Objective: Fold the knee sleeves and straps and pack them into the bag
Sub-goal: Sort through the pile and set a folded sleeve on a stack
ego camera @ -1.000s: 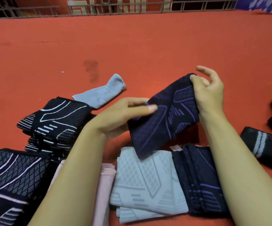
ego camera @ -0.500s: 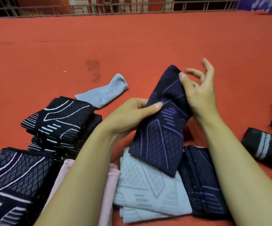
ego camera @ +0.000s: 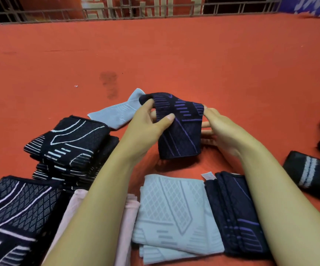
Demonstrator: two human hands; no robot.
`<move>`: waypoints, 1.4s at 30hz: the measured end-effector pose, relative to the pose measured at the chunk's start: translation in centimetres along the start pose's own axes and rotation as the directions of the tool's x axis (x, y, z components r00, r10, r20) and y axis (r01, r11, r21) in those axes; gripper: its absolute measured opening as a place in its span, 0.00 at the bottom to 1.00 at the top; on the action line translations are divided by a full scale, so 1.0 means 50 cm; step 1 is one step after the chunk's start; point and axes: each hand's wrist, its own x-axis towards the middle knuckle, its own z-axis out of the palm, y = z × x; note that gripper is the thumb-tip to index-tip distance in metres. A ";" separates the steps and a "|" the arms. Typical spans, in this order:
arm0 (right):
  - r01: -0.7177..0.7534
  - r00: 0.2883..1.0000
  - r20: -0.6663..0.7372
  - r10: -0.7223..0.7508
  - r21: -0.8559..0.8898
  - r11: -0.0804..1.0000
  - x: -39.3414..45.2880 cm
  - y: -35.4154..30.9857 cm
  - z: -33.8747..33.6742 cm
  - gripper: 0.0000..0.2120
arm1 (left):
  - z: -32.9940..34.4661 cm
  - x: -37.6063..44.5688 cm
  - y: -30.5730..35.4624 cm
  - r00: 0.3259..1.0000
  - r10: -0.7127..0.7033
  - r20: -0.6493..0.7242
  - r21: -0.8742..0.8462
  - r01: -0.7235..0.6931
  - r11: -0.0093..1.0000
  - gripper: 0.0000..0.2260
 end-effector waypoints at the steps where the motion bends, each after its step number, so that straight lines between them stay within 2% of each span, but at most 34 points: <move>1: 0.012 1.000 0.003 -0.012 0.000 1.000 0.000 0.000 -0.002 0.19 | 0.002 0.001 -0.003 1.000 0.000 -0.020 0.030 0.000 1.000 0.17; 3: 0.034 0.998 0.050 -0.039 0.097 0.995 -0.008 -0.010 -0.002 0.22 | 0.009 0.003 -0.007 0.997 -0.006 -0.074 0.044 0.009 0.999 0.19; 5: 0.106 0.990 0.066 -0.121 0.193 0.975 -0.016 -0.026 0.002 0.19 | 0.011 0.005 -0.008 0.995 0.020 -0.099 0.071 -0.013 0.997 0.21; 7: 0.219 0.972 0.038 -0.233 0.217 0.951 -0.015 -0.028 0.001 0.11 | 0.009 0.005 -0.011 0.993 0.072 -0.089 0.112 -0.061 0.992 0.24; 9: 0.306 0.949 0.016 -0.315 0.195 0.932 -0.013 -0.026 -0.005 0.14 | 0.006 0.005 -0.012 0.992 0.113 -0.053 0.140 -0.105 0.985 0.24; 11: 0.363 0.926 0.042 -0.375 0.169 0.916 -0.017 -0.026 -0.009 0.15 | 0.005 0.008 -0.013 0.986 0.159 -0.051 0.219 -0.144 0.965 0.20; 15: 0.444 0.889 0.075 -0.453 0.110 0.889 -0.024 -0.026 -0.009 0.10 | 0.004 0.009 -0.007 0.970 0.208 -0.126 0.301 -0.163 0.940 0.10; 21: 0.553 0.833 0.073 -0.549 -0.087 0.828 -0.016 -0.018 -0.016 0.09 | 0.000 0.007 -0.009 0.965 0.188 -0.185 0.326 -0.121 0.938 0.09; 28: 0.494 0.859 0.153 -0.488 -0.495 0.714 -0.009 -0.008 -0.020 0.07 | -0.013 0.012 -0.020 0.957 0.225 -0.185 0.506 -0.103 0.856 0.02; 30: 0.486 0.853 0.130 -0.505 -0.549 0.679 -0.008 -0.006 -0.020 0.05 | -0.011 0.009 -0.016 0.951 0.255 -0.177 0.551 -0.119 0.826 0.02; 33: 0.509 0.792 0.024 -0.610 -0.577 0.639 -0.004 -0.010 -0.020 0.05 | -0.010 0.004 -0.006 0.915 0.325 -0.240 0.599 -0.124 0.791 0.03; 35: 0.514 0.796 -0.020 -0.605 -0.506 0.692 -0.007 -0.015 -0.011 0.03 | -0.007 0.003 -0.002 0.909 0.298 -0.290 0.560 -0.091 0.823 0.05; 38: 0.439 0.898 0.054 -0.436 -0.176 0.881 -0.020 -0.019 0.015 0.06 | 0.006 -0.003 0.009 0.950 0.119 -0.288 0.267 -0.039 0.963 0.05; 40: 0.377 0.919 0.106 -0.379 0.037 0.926 -0.030 -0.024 0.024 0.09 | 0.013 -0.006 0.018 0.969 0.047 -0.244 0.089 -0.026 0.996 0.01; 42: 0.347 0.927 0.092 -0.365 0.165 0.923 -0.033 -0.029 0.021 0.10 | 0.014 -0.005 0.025 0.974 -0.022 -0.226 -0.085 0.003 0.996 0.03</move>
